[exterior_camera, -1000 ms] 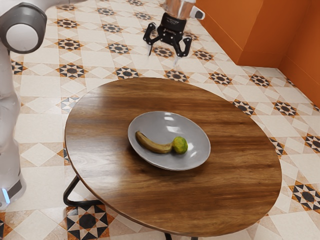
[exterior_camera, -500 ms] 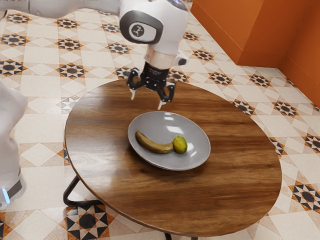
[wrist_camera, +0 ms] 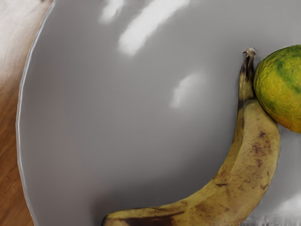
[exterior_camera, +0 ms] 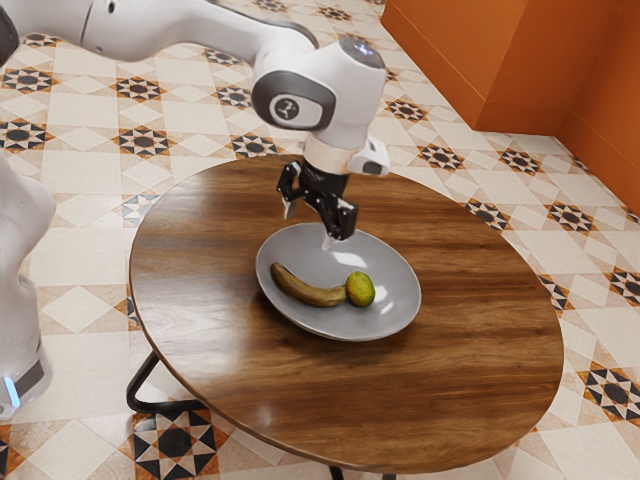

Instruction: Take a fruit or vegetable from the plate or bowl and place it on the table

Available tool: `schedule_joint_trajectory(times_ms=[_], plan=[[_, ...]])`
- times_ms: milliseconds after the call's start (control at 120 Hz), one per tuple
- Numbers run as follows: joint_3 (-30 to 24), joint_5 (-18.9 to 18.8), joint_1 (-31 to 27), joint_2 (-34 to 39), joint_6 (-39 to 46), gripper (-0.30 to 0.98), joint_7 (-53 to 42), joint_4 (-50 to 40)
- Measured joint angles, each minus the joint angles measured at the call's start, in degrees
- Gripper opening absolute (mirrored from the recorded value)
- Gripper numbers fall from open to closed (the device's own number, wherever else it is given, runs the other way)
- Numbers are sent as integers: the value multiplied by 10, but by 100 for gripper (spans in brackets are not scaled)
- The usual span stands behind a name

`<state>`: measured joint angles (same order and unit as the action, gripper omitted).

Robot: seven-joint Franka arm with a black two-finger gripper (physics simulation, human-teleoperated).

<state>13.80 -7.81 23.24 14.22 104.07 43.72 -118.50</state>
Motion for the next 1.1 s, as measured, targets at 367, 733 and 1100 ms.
schedule_joint_trajectory(times_ms=[367,733,1100], plan=[[-16,21,11,0,38,69,-162,-47],[-19,45,12,10,80,56,-250,-78],[-21,49,13,17,106,51,-294,-115]])
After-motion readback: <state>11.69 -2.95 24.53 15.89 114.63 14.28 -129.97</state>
